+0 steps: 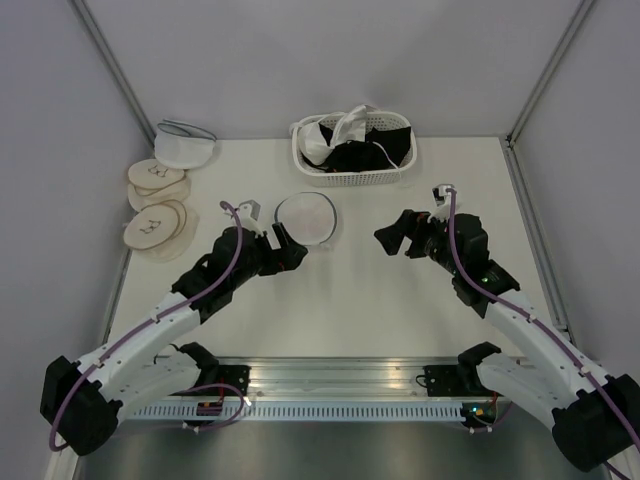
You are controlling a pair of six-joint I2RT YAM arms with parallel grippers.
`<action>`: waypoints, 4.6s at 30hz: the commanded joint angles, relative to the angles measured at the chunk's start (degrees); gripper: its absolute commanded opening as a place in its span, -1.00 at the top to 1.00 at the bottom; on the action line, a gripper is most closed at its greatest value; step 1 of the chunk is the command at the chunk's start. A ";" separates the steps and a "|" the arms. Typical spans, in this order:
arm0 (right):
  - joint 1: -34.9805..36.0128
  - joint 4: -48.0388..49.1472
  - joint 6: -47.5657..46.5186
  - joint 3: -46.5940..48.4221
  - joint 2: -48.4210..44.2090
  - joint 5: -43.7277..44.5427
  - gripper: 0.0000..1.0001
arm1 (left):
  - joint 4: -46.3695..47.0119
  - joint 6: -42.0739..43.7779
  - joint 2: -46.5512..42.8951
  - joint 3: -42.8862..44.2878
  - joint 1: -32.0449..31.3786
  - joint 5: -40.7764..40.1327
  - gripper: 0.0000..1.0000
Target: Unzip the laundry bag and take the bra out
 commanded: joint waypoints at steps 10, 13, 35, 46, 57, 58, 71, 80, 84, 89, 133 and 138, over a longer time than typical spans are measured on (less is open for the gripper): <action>2.46 6.63 -0.06 -3.18 6.39 -2.72 -0.96 | 8.81 -7.18 13.41 2.82 5.49 -5.85 -0.99; 3.96 6.54 -0.41 -3.70 7.80 -1.14 -0.96 | 10.58 -7.98 16.67 3.96 5.75 -7.35 -0.99; 7.91 8.40 1.09 -7.40 6.83 3.87 -0.96 | 23.41 -9.39 39.89 11.61 10.23 -6.48 0.78; 13.62 11.90 0.55 -6.52 10.17 5.72 -0.91 | 30.18 -25.62 26.98 -0.67 10.06 12.24 0.96; 24.17 16.82 5.83 -5.46 13.87 13.36 -0.71 | 37.04 -43.66 19.94 -11.24 7.33 11.99 0.96; 25.05 17.78 6.18 -5.46 14.30 13.72 -0.70 | 37.56 -43.92 20.02 -11.41 7.07 11.81 0.96; 29.45 21.31 8.64 -5.20 18.08 16.00 -0.19 | 40.64 -47.35 21.34 -12.82 6.54 12.60 0.96; 30.42 18.24 5.83 -2.48 19.58 22.15 0.01 | 40.56 -46.92 20.03 -13.96 6.45 14.18 0.96; 30.86 14.99 5.39 -1.68 19.14 28.74 0.22 | 39.15 -46.04 17.83 -15.19 6.45 14.53 0.96; 31.12 13.14 5.57 -1.86 18.09 31.03 0.78 | 38.10 -45.16 15.28 -16.34 6.45 14.18 0.96; 35.95 15.15 2.75 -1.68 18.35 26.20 -0.05 | 34.23 -42.61 10.79 -16.51 6.80 16.38 0.96; 35.95 15.77 3.02 -1.16 19.58 26.55 0.36 | 34.58 -42.78 10.88 -16.69 6.80 16.82 0.96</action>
